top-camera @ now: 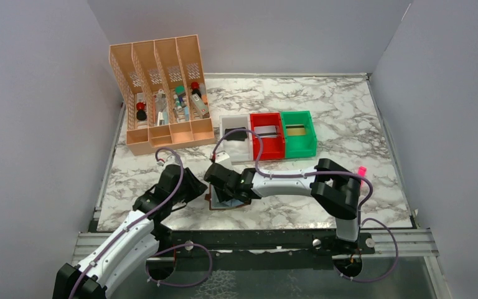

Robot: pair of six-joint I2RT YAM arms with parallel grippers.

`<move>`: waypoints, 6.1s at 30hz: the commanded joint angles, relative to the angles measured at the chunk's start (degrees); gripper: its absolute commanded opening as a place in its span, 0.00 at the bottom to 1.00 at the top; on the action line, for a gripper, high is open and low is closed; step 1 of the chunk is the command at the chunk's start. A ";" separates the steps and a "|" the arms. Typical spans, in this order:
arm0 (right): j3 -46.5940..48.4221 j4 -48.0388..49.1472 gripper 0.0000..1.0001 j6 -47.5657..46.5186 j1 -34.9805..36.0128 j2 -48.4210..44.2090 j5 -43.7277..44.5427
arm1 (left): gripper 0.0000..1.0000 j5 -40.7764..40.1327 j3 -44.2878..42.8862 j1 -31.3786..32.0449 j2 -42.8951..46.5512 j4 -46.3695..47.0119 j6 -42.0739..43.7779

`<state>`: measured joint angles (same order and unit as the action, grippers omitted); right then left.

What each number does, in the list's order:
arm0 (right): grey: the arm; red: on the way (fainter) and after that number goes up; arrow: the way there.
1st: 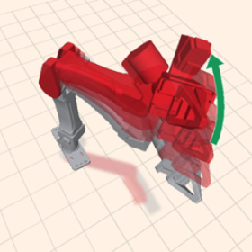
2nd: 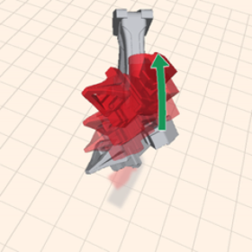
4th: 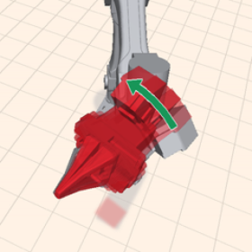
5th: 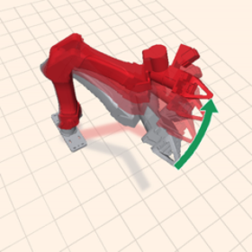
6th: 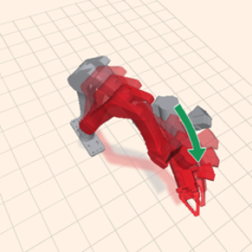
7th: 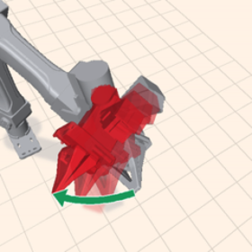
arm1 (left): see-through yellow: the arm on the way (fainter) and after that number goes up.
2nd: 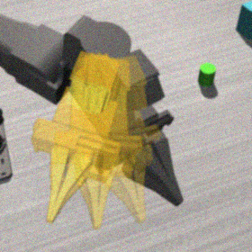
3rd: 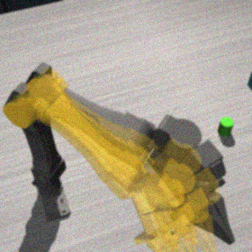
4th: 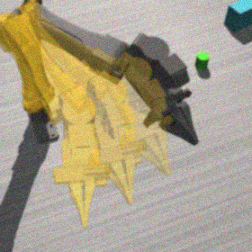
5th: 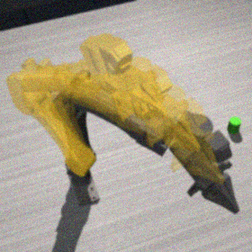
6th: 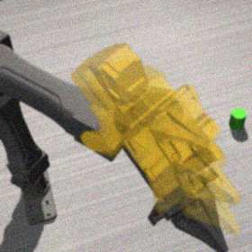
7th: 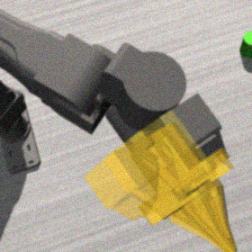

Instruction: Take the credit cards out of the card holder

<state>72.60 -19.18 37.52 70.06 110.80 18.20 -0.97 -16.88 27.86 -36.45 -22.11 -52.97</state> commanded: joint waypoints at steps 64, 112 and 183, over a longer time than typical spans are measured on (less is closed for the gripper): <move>-33.64 29.79 0.48 11.63 -11.05 -26.67 -17.03 | 0.17 17.06 -6.15 13.22 -38.16 27.40 4.52; -34.29 1.54 0.55 18.12 -13.20 -38.55 5.56 | 0.43 29.15 -19.08 25.85 -55.40 38.45 2.48; -37.90 14.14 0.34 13.29 -18.03 -37.73 -18.58 | 0.19 -0.21 -16.23 31.47 -43.56 27.24 0.32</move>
<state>33.85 -9.21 52.25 52.05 70.91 4.12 3.64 -34.89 59.33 -84.60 8.40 -53.43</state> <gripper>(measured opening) 0.341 0.192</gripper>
